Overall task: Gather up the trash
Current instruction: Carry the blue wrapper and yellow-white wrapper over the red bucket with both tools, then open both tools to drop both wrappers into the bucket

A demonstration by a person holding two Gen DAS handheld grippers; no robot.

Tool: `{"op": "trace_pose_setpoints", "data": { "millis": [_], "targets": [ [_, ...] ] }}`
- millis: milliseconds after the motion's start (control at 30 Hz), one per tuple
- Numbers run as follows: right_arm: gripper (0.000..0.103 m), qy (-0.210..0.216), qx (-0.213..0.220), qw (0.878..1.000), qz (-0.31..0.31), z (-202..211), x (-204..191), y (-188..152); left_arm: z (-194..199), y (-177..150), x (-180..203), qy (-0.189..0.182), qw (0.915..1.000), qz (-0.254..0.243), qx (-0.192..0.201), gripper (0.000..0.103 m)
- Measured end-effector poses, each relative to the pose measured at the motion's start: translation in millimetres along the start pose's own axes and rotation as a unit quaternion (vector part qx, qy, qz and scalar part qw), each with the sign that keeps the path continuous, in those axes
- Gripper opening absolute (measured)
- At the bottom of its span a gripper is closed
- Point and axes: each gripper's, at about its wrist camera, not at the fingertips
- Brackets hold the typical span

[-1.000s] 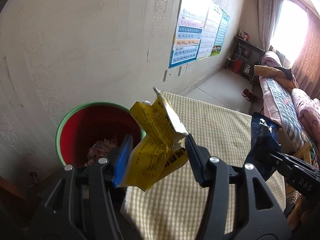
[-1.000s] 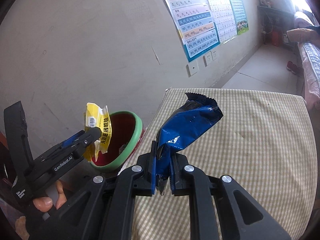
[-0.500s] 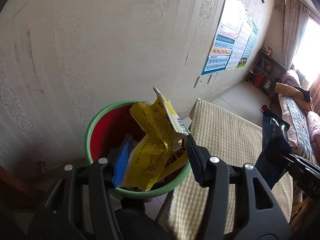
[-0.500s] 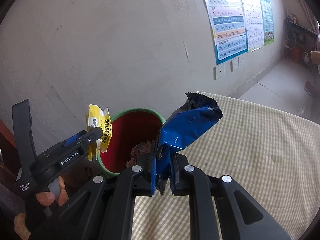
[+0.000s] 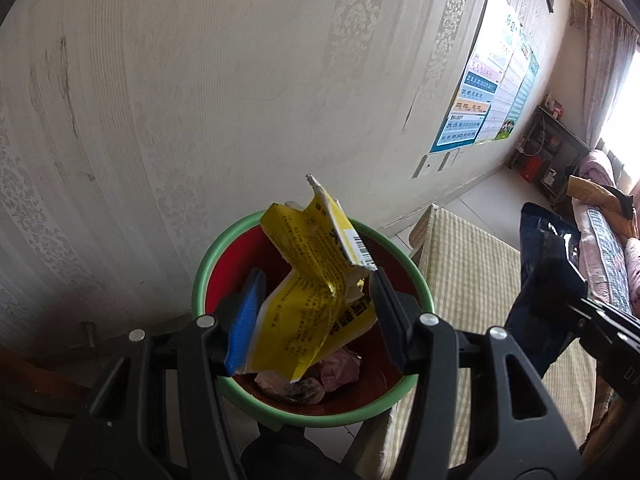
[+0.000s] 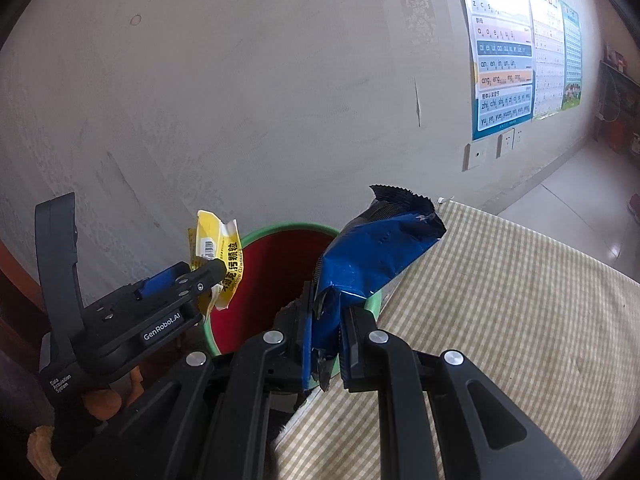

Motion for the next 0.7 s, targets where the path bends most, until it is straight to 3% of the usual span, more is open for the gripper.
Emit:
{"op": "trace_pose_setpoints", "data": {
  "millis": [700],
  "targets": [
    [0.012,0.000,-0.031,0.999,0.032,-38,-16,12,-26,3,-13,-0.001,0.9995,0.024,-0.022,0.053]
  ]
}}
Point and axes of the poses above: each gripper's, at about its wrist camera, not at the fingertips, and z roughly against the way its jaws point, x to its right, y to its top, and after that the axes turned 5 degrees about -x, right-handed
